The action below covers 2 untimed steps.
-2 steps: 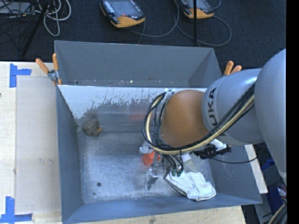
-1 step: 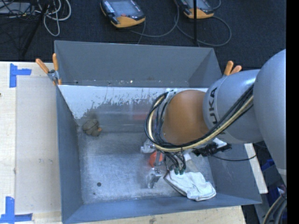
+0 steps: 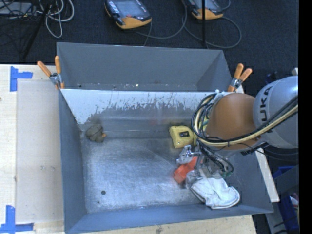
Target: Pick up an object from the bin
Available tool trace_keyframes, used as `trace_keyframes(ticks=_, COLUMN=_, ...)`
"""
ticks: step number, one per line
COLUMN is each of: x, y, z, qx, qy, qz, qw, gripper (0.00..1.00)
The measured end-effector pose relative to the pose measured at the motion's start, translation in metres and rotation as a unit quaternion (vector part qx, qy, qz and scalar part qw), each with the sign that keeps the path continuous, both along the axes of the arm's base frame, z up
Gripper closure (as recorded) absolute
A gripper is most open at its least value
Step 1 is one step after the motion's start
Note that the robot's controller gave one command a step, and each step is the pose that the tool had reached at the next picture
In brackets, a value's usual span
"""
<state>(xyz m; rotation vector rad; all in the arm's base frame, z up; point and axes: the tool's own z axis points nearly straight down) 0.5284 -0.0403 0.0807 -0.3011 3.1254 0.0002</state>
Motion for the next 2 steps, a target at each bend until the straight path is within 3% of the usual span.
trace_keyframes(ticks=1, x=0.0, y=0.0, z=0.0, qx=0.0, qy=-0.0001, qz=0.0, qw=1.0, gripper=1.0)
trace_keyframes(ticks=2, x=0.0, y=-0.002, z=0.118, qx=0.0, qy=0.0008, qz=-0.018, qw=0.9998, gripper=1.0)
